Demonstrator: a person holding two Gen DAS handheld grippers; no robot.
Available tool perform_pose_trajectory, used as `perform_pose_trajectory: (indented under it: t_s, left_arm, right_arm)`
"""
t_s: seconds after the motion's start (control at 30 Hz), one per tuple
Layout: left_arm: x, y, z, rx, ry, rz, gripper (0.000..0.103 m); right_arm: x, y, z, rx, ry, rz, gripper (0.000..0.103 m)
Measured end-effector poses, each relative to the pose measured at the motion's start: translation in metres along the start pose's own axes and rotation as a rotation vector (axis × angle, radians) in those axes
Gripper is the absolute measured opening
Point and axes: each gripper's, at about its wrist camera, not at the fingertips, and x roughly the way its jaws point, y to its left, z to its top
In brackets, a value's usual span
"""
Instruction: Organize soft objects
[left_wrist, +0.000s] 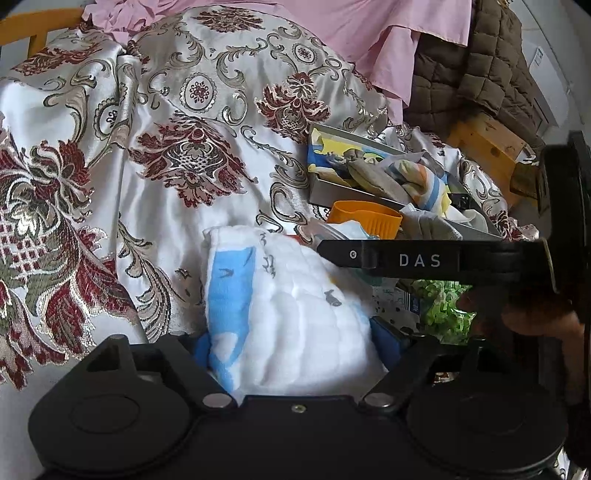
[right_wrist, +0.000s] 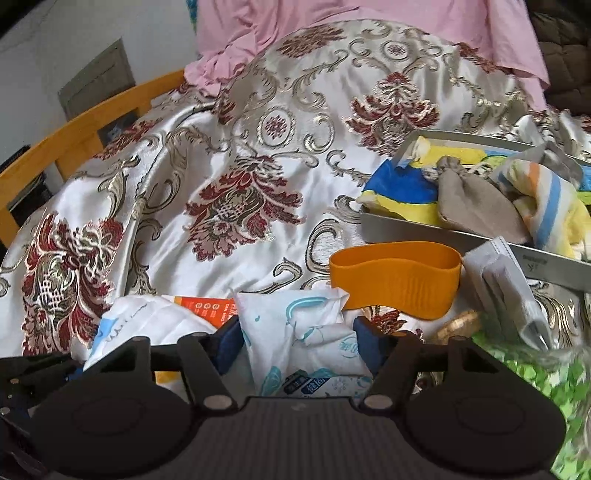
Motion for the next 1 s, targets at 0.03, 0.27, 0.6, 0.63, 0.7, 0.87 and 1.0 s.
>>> perform_pose_trajectory:
  t_s: [0.03,0.27,0.6,0.63,0.7,0.87,1.0]
  left_arm:
    - [-0.001,0.001,0.000,-0.006,-0.001,0.000,0.079]
    - [-0.006,0.009,0.005,-0.060,-0.020,0.013,0.063]
    - [-0.015,0.013,0.010,-0.069,-0.081,0.022,0.050]
    - [-0.015,0.013,0.010,-0.071,-0.091,0.017,0.050]
    - [-0.017,0.014,0.010,-0.081,-0.114,0.006,0.050]
    - [-0.025,0.012,0.010,-0.081,-0.186,-0.040,0.050]
    - [-0.031,0.002,0.009,-0.021,-0.230,-0.055,0.050]
  right_arm:
    - [-0.001,0.000,-0.001,0.004,-0.007,-0.003,0.066]
    - [-0.009,-0.001,-0.007,0.043,-0.028,-0.018,0.059]
    - [-0.029,0.000,-0.024,0.056,-0.050,-0.052,0.057]
    - [-0.032,0.000,-0.027,0.057,-0.053,-0.053,0.057]
    - [-0.038,0.000,-0.030,0.058,-0.064,-0.060,0.057]
    - [-0.057,0.001,-0.039,0.056,-0.103,-0.056,0.057]
    - [-0.073,0.003,-0.043,0.057,-0.127,-0.041,0.057]
